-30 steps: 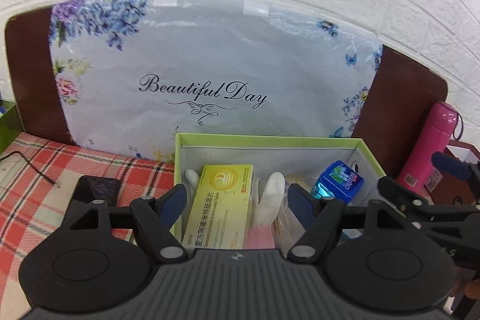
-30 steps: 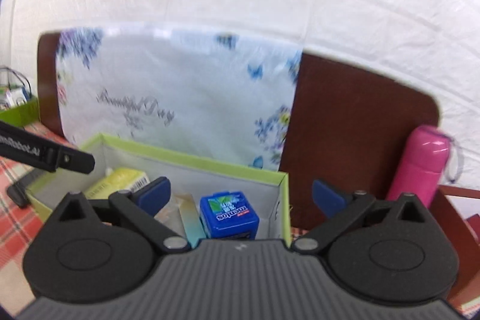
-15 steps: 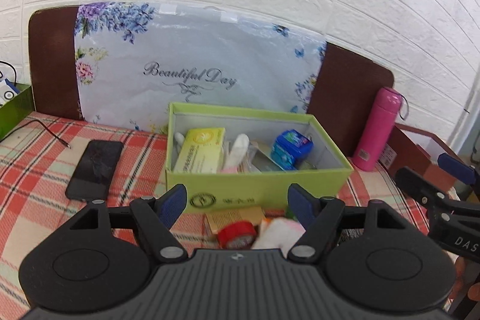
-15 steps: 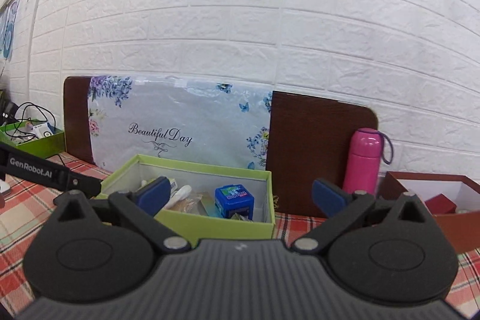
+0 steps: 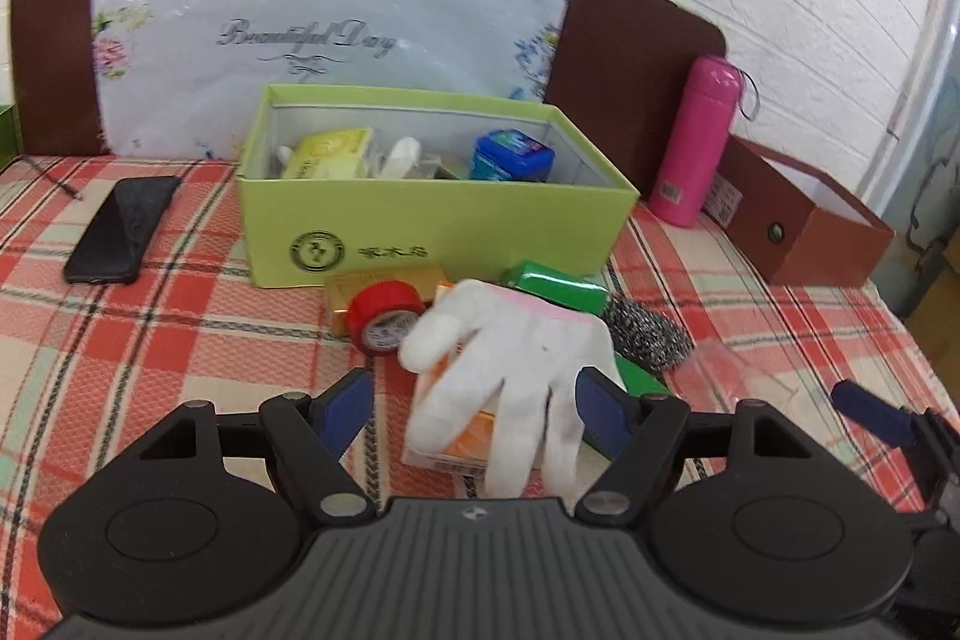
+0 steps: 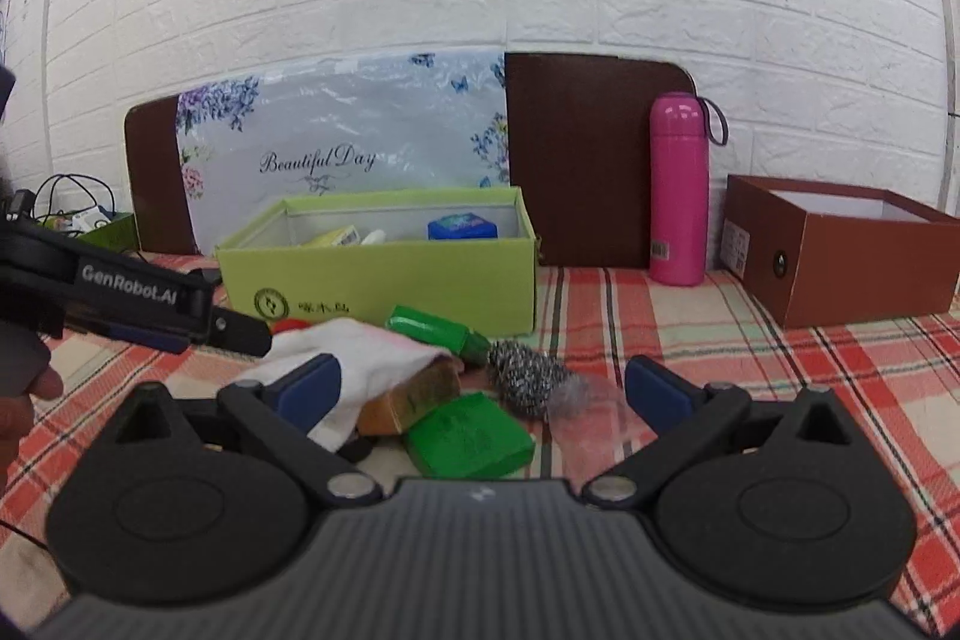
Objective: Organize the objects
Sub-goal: 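Withdraw both tools from the box back toward the pile, then grasp the white glove by its pink cuff with the left tool while the right tool grasps the green box, then lift the glove with the left tool while the right tool carries the green box over the lime-green box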
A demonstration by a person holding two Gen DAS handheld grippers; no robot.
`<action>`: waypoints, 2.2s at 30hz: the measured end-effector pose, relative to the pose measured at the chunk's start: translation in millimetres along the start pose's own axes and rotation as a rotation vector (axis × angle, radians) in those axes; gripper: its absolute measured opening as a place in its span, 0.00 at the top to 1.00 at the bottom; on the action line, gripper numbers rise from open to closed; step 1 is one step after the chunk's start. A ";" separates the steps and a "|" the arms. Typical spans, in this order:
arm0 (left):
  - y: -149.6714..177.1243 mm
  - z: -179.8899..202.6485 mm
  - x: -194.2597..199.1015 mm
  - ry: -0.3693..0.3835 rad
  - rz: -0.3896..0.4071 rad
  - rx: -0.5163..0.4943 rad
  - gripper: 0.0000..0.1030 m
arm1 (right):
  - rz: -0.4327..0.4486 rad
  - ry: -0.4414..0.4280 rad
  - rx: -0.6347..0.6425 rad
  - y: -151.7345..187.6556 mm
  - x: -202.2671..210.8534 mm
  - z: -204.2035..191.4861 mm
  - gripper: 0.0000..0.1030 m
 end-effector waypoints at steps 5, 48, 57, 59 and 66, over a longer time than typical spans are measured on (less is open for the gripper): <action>-1.2 17.2 -30.4 -0.007 -0.037 -0.081 0.25 | -0.038 0.008 -0.027 18.5 3.5 5.4 0.00; 58.4 -45.9 21.5 -0.004 -0.096 -0.109 0.26 | -0.291 -0.137 0.226 43.8 -66.3 -15.8 0.38; 89.8 -9.5 9.0 0.096 -0.211 -0.236 0.54 | -0.320 -0.190 0.156 63.7 -7.5 -30.0 0.38; 92.4 -4.8 11.7 0.116 -0.217 -0.257 0.54 | -0.323 -0.209 0.167 65.8 -0.7 -32.0 0.37; 88.9 -8.9 5.3 0.071 -0.207 -0.225 0.45 | -0.322 -0.197 0.168 66.8 4.0 -27.5 0.31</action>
Point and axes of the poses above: each gripper's, at about its wrist camera, not at the fingertips, and x roughly against the way its jaws point, z to its right, y to its underside, the point moved 7 cm from there along -x, roughly the way its jaws point, and after that the axes turned 1 degree about z, right-handed, at the moved point
